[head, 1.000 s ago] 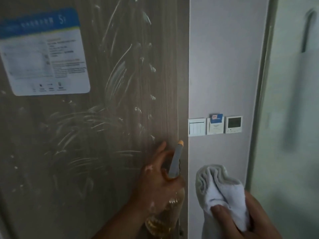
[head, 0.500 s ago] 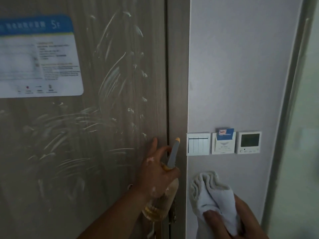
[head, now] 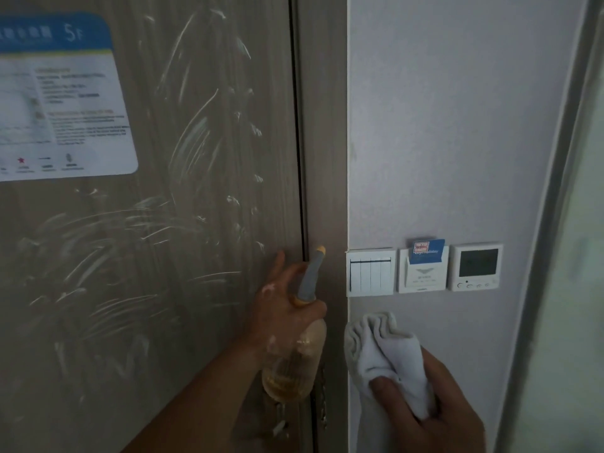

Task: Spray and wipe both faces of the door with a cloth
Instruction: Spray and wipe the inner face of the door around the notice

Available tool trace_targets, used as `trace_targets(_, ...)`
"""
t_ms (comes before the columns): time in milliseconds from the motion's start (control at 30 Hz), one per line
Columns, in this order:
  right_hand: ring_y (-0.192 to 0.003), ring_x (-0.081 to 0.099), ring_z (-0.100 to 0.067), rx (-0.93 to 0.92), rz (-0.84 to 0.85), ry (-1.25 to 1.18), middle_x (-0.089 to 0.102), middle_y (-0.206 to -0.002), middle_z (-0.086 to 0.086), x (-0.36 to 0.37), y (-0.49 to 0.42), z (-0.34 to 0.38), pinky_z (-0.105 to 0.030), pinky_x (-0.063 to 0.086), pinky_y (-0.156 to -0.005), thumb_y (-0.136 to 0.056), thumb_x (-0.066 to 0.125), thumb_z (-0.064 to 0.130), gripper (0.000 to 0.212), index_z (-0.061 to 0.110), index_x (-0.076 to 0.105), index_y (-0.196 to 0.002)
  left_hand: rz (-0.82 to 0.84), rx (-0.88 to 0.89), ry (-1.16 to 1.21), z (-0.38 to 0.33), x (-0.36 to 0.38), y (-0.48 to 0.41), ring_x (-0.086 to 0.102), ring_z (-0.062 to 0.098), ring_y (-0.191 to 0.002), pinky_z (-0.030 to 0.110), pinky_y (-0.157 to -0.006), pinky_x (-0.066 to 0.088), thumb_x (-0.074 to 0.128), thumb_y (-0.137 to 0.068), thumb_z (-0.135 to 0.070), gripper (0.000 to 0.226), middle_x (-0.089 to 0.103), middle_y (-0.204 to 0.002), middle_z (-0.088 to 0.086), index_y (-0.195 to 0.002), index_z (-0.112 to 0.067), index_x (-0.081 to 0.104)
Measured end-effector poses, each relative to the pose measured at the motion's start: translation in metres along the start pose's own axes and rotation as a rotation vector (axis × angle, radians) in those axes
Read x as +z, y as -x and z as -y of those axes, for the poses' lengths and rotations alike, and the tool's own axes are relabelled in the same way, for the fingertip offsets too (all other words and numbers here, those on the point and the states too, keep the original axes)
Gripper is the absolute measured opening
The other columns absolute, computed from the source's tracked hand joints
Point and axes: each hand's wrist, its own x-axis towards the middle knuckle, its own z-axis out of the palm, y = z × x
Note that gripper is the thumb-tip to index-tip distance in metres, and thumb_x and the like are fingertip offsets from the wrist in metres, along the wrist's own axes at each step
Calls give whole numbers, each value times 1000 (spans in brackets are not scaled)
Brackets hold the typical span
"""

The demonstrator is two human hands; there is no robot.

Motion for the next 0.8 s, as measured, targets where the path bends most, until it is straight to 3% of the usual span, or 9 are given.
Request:
trace_targets(100, -101, 69, -31, 27, 41, -52, 71, -98, -38, 8, 7, -6, 0, 28, -99, -68, 87, 9, 60, -27, 63, -109, -13, -33, 156, -1, -12, 23, 68, 16, -86, 20, -64, 53, 83, -76, -24, 45, 69, -101, 3, -104, -50, 58)
trace_targets(200, -97, 70, 0, -137, -225, -107, 76, -101, -13, 35, 5, -1, 3, 35, -93, -66, 68, 51, 72, -4, 74, -112, -15, -39, 215, -2, -19, 61, 67, 6, -73, 28, -66, 59, 85, -69, -34, 44, 71, -85, -1, -99, -59, 63)
trace_targets(267, -102, 58, 23, -78, -255, -231, 74, -108, 4, 46, 12, -3, 5, 39, -91, -62, 69, 59, 71, 13, 76, -116, -25, -45, 234, 0, -21, 86, 72, 12, -85, 41, -78, 63, 81, -62, -50, 47, 75, -94, -6, -104, -62, 63)
trace_targets(367, -103, 61, 21, -104, -226, -273, 70, -107, 35, 69, 26, 3, -1, 44, -91, -65, 70, 60, 63, 35, 71, -123, -23, -38, 286, 8, -24, 117, 73, 3, -99, 28, -81, 61, 81, -61, -55, 59, 76, -107, -18, -117, -54, 64)
trace_targets(467, -94, 76, -16, -184, -286, -145, 76, -104, 10, 91, 42, 24, -32, 57, -87, -87, 59, 70, 62, 18, 78, -115, -55, -42, 276, 14, -36, 139, 71, -6, -96, 12, -75, 54, 82, -60, -54, 57, 75, -105, -26, -113, -51, 63)
trace_targets(533, -107, 70, 3, -239, -162, -197, 74, -116, 19, 102, 58, 36, -19, 55, -93, -93, 51, 73, 55, 32, 74, -121, -71, -47, 242, 24, -50, 151, 72, -3, -94, 11, -73, 53, 89, -66, -40, 54, 77, -104, -22, -115, -46, 65)
trace_targets(600, -114, 60, 16, -109, -16, -339, 65, -122, 39, 105, 75, 55, -5, 46, -93, -79, 63, 82, 56, 45, 68, -122, -79, -55, 232, 30, -68, 163, 73, -1, -93, 13, -73, 54, 90, -71, -27, 53, 77, -104, -20, -116, -41, 66)
trace_targets(700, -106, 68, 5, -19, 108, -420, 73, -114, 26, 113, 97, 70, -9, 51, -85, -68, 77, 75, 65, 35, 69, -119, -65, -40, 214, 41, -94, 182, 73, 0, -92, 15, -72, 55, 85, -69, -32, 53, 77, -103, -20, -116, -47, 66)
trace_targets(800, -92, 72, -2, 15, 183, -444, 76, -101, 16, 118, 112, 88, -12, 53, -74, -76, 76, 46, 43, 26, 71, -114, -23, -29, 224, 53, -125, 196, 74, 8, -94, 30, -77, 62, 81, -70, -31, 54, 77, -105, -14, -110, -63, 63)
